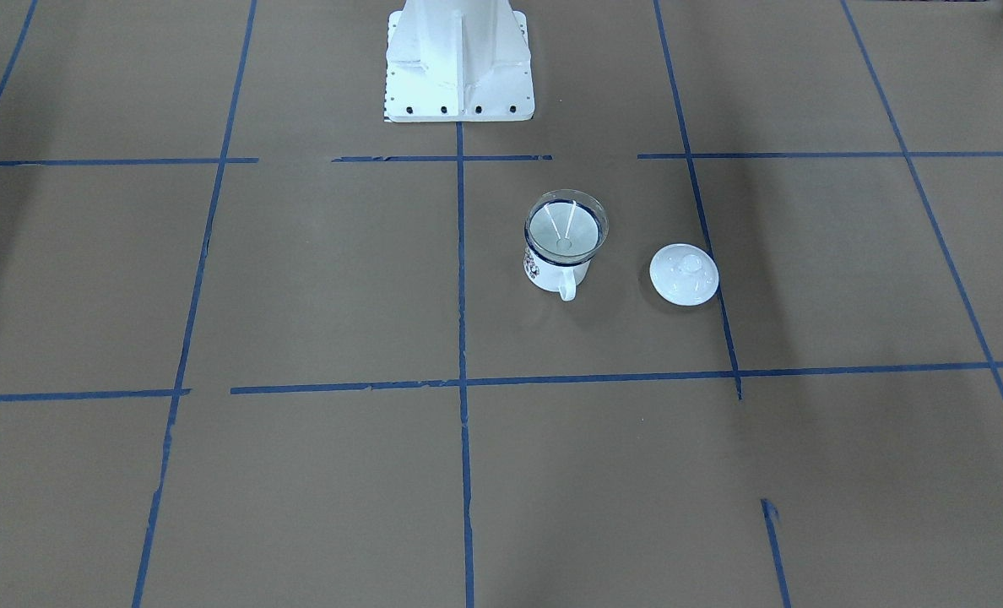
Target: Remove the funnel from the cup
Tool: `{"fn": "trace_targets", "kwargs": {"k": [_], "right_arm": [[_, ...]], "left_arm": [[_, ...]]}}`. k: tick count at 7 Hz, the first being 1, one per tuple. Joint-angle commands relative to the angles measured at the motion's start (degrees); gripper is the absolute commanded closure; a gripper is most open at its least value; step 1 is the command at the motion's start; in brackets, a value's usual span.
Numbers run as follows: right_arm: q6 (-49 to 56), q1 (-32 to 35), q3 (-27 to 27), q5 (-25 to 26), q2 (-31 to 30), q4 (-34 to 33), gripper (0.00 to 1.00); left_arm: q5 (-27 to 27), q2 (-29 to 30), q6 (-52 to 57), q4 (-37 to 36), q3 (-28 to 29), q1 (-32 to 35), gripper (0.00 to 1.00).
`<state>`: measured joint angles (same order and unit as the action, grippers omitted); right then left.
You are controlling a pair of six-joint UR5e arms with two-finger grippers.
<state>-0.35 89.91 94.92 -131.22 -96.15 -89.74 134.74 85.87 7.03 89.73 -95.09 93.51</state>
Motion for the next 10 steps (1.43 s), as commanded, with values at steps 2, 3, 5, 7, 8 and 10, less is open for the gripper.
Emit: {"fn": "trace_targets", "kwargs": {"k": [2, 3, 5, 7, 8, 10], "right_arm": [[0.0, 0.0, 0.0, 0.0, 0.0, 0.0, 0.0], [0.0, 0.0, 0.0, 0.0, 0.0, 0.0, 0.0], [0.0, 0.0, 0.0, 0.0, 0.0, 0.0, 0.0], [0.0, 0.0, 0.0, 0.0, 0.0, 0.0, 0.0], [0.0, 0.0, 0.0, 0.0, 0.0, 0.0, 0.0], [0.0, 0.0, 0.0, 0.0, 0.0, 0.0, 0.0]], "left_arm": [[0.0, 0.0, 0.18, 0.0, -0.01, 0.0, 0.0], [-0.09, 0.43, -0.08, 0.0, -0.09, 0.0, 0.0], [-2.44, 2.62, -2.7, -0.61, -1.4, 0.0, 0.0], [-5.27, 6.48, -11.06, -6.12, -10.52, -0.96, 0.0], [-5.36, 8.24, -12.2, -8.06, -14.73, -5.06, 0.0], [-5.54, 17.0, -26.4, -11.24, -18.01, -14.63, 0.0]]}}
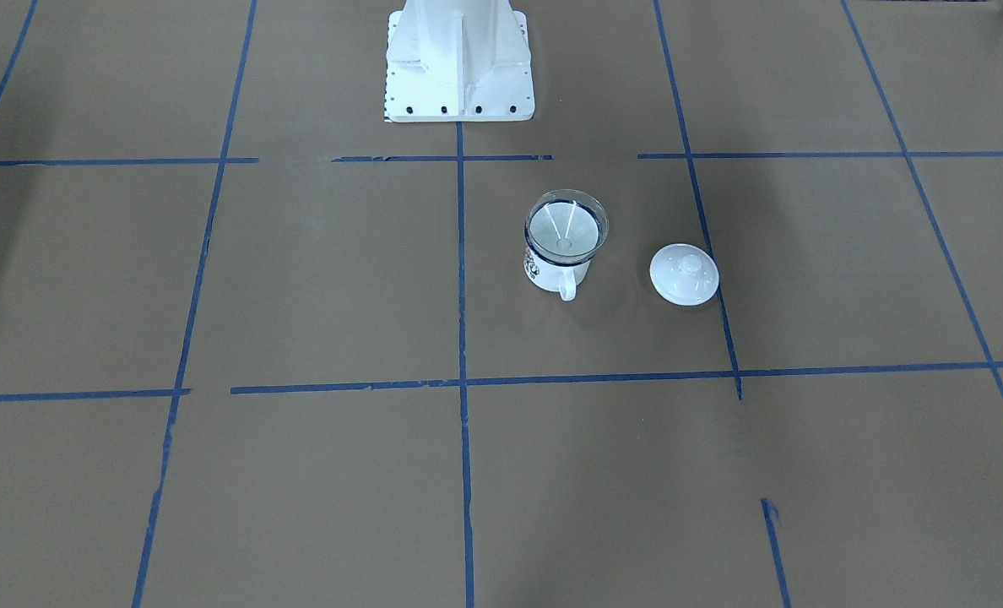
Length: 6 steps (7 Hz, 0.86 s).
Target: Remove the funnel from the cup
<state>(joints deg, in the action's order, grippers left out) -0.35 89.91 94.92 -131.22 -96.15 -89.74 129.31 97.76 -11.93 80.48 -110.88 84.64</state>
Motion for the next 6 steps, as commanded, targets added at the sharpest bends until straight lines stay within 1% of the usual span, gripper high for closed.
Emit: {"fn": "trace_targets", "kwargs": {"k": [1, 2, 3, 5, 6], "right_arm": [[0.0, 0.0, 0.0, 0.0, 0.0, 0.0, 0.0], [0.0, 0.0, 0.0, 0.0, 0.0, 0.0, 0.0], [0.0, 0.0, 0.0, 0.0, 0.0, 0.0, 0.0], [0.0, 0.0, 0.0, 0.0, 0.0, 0.0, 0.0], [0.0, 0.0, 0.0, 0.0, 0.0, 0.0, 0.0]], "left_arm": [[-0.46, 10.38, -10.1, -6.17, -2.67, -8.32, 0.0], [-4.03, 15.31, -14.13, -11.08, -4.5, -14.09, 0.0], [-6.85, 18.32, -21.83, -11.3, -5.3, -19.72, 0.0], [-7.49, 22.72, -33.88, -11.31, -6.28, -28.43, 0.0], [-8.19, 24.31, -36.99, -11.31, -5.75, -33.26, 0.0]]}}
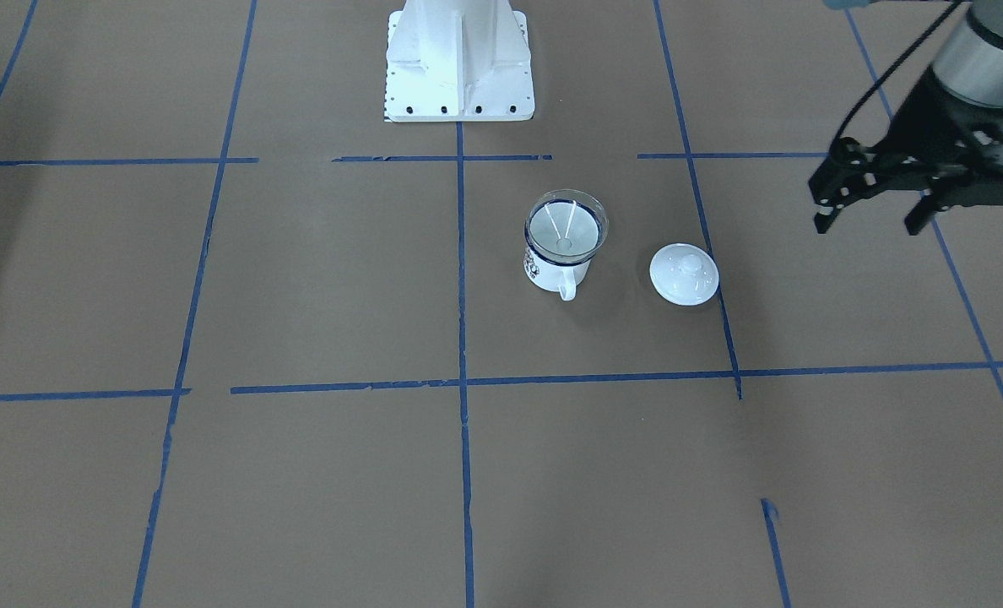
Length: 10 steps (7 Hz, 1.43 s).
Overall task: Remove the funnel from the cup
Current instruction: 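Move the left gripper down over the clear glass funnel in the mug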
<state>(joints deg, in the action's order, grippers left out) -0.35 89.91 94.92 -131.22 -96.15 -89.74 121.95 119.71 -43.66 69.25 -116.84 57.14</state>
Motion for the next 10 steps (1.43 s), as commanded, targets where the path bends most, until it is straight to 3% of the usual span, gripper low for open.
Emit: {"fn": "trace_targets", "kwargs": {"k": [1, 3, 4, 6, 8, 10], "right_arm": [[0.0, 0.0, 0.0, 0.0, 0.0, 0.0, 0.0], [0.0, 0.0, 0.0, 0.0, 0.0, 0.0, 0.0], [0.0, 0.0, 0.0, 0.0, 0.0, 0.0, 0.0], [0.0, 0.0, 0.0, 0.0, 0.0, 0.0, 0.0], [0.0, 0.0, 0.0, 0.0, 0.0, 0.0, 0.0], [0.0, 0.0, 0.0, 0.0, 0.0, 0.0, 0.0]], "left_arm": [[-4.5, 3.5, -5.55, -0.08, 0.38, -8.16, 0.0], [-5.76, 4.47, -14.1, 0.36, 0.73, -14.03, 0.0], [-8.55, 7.43, -20.26, 0.36, 3.08, -18.42, 0.0], [-9.01, 12.28, -25.84, 1.93, 9.32, -22.23, 0.0], [-9.36, 12.39, -28.75, 6.41, 12.49, -23.38, 0.14], [-11.03, 11.95, -29.2, 9.85, 15.14, -26.11, 0.18]]}}
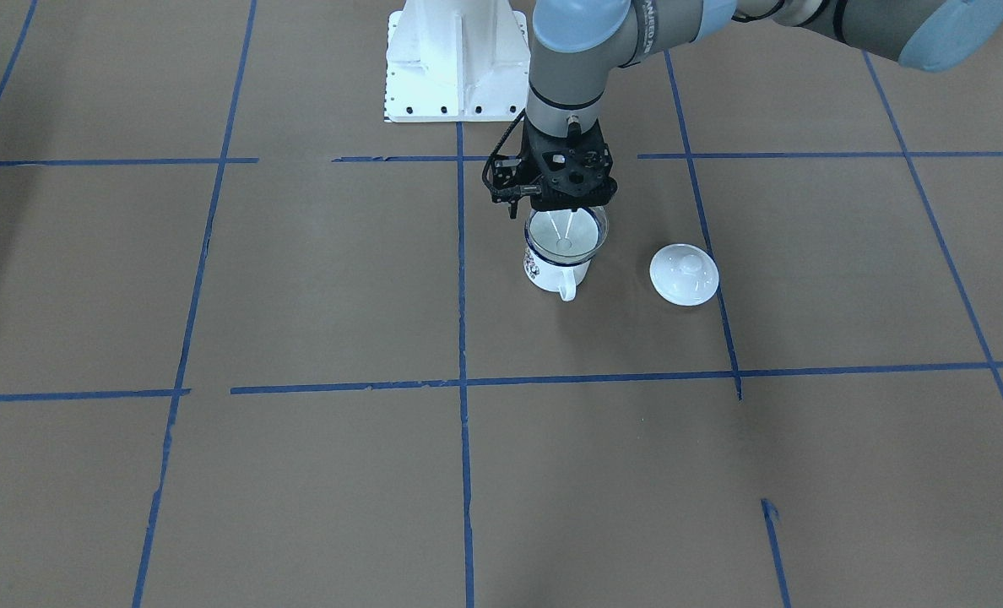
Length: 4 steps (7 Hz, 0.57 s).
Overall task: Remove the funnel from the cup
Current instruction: 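Move the left gripper down over the clear glass funnel in the mug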
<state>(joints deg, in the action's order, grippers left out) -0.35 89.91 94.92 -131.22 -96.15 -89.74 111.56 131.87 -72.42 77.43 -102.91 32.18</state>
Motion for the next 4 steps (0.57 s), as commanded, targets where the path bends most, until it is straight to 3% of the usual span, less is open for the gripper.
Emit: {"fn": "trace_targets", "kwargs": {"k": [1, 3, 4], "right_arm": [[0.0, 0.0, 0.0, 0.0, 0.0, 0.0, 0.0], [0.0, 0.0, 0.0, 0.0, 0.0, 0.0, 0.0], [0.0, 0.0, 0.0, 0.0, 0.0, 0.0, 0.0]], "left_arm": [[-0.64, -0.47, -0.53, 1.76, 1.31, -1.24, 0.22], [-0.73, -1.17, -0.44, 1.85, 1.31, -1.25, 0.39], [-0.99, -1.17, -0.44, 1.85, 1.31, -1.33, 0.41]]}}
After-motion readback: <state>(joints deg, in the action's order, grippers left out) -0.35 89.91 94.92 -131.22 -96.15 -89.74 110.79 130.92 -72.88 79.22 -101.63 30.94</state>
